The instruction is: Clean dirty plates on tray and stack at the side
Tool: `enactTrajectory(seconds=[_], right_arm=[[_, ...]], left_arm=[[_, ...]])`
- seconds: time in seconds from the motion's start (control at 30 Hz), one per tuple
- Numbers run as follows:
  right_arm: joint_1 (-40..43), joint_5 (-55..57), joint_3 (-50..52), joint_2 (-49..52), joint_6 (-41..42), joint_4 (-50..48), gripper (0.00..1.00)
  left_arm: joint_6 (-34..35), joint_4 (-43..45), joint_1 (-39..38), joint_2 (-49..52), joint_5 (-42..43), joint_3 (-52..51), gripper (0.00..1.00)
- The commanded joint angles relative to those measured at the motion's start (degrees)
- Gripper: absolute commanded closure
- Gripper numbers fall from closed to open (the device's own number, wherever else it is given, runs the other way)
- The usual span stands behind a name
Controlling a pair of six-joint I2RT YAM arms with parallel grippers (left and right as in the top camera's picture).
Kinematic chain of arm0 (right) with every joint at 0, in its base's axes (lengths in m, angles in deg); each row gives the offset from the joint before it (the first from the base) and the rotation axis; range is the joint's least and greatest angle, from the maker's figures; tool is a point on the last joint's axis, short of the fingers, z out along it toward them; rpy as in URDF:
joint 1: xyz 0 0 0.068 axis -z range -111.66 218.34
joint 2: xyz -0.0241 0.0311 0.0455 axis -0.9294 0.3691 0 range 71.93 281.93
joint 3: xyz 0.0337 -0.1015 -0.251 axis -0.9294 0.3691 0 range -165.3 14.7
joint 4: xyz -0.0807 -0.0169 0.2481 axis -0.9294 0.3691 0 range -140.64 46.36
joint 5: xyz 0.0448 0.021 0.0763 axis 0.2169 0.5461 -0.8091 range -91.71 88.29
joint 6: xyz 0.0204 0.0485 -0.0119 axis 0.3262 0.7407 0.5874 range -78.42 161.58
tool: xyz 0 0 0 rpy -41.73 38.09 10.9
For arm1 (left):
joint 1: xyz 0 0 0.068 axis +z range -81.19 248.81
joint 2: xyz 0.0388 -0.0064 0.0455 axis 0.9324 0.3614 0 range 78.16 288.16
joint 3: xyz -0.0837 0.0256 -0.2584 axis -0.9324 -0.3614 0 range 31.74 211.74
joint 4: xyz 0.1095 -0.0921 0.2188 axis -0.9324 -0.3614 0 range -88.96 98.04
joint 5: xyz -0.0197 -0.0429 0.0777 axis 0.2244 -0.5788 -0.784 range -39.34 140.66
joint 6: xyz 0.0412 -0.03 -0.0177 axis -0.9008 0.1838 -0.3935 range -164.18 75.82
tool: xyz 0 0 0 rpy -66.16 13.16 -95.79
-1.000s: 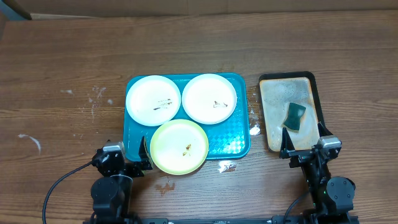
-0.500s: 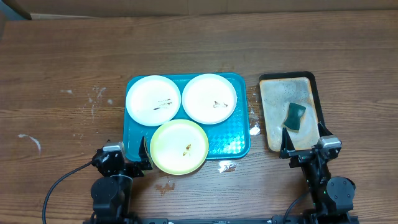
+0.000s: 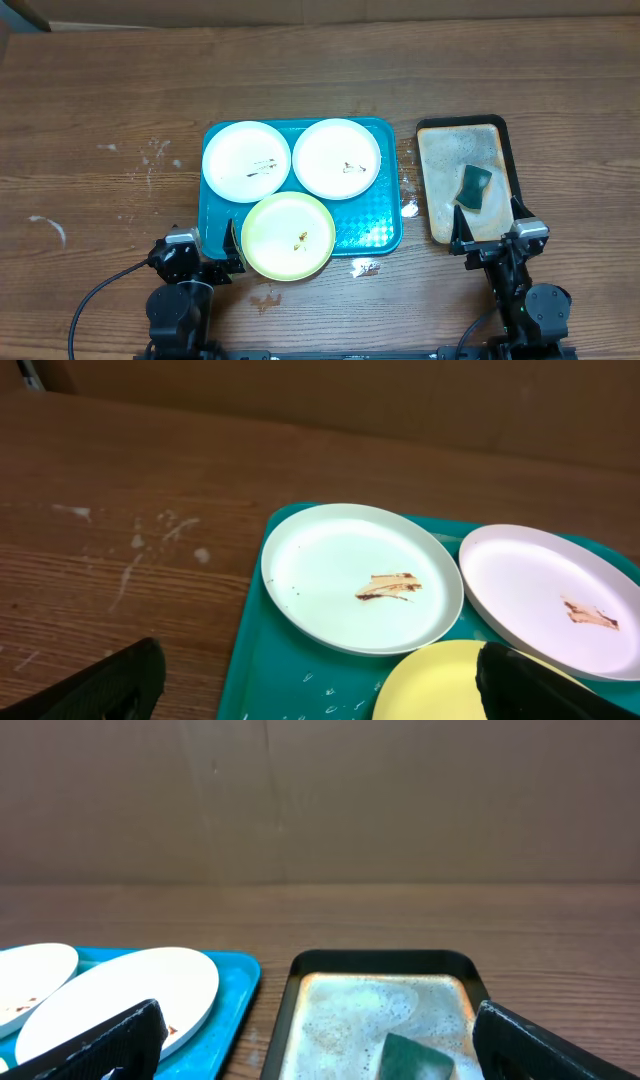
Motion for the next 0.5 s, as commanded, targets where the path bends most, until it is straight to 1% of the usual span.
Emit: enactTrajectory(seconds=[0.0, 0.1, 0.23, 0.33, 0.47], right_arm=[[-0.17, -0.33, -1.27, -0.35, -0.02, 2.67, 0.00], [-0.17, -0.07, -3.65, 1.38, -0.02, 6.88, 0.00], [-0.17, 0.09, -6.60, 6.10, -0.02, 8.48, 0.00], [-0.17, 0.04, -10.05, 11.63, 0.02, 8.79, 0.00], [-0.17, -0.72, -16.72, 21.38, 0.44, 10.21, 0.00]], left_arm=[[-0.02, 0.07, 0.31, -0.39, -0.13, -0.57, 0.00], [-0.02, 0.07, 0.31, -0.39, -0.13, -0.57, 0.00], [-0.02, 0.09, 0.31, -0.39, -0.13, -0.57, 0.00], [-0.02, 0.07, 0.31, -0.39, -0.13, -0.57, 0.00], [-0.02, 0.07, 0.31, -0.39, -0.13, -0.57, 0.00]])
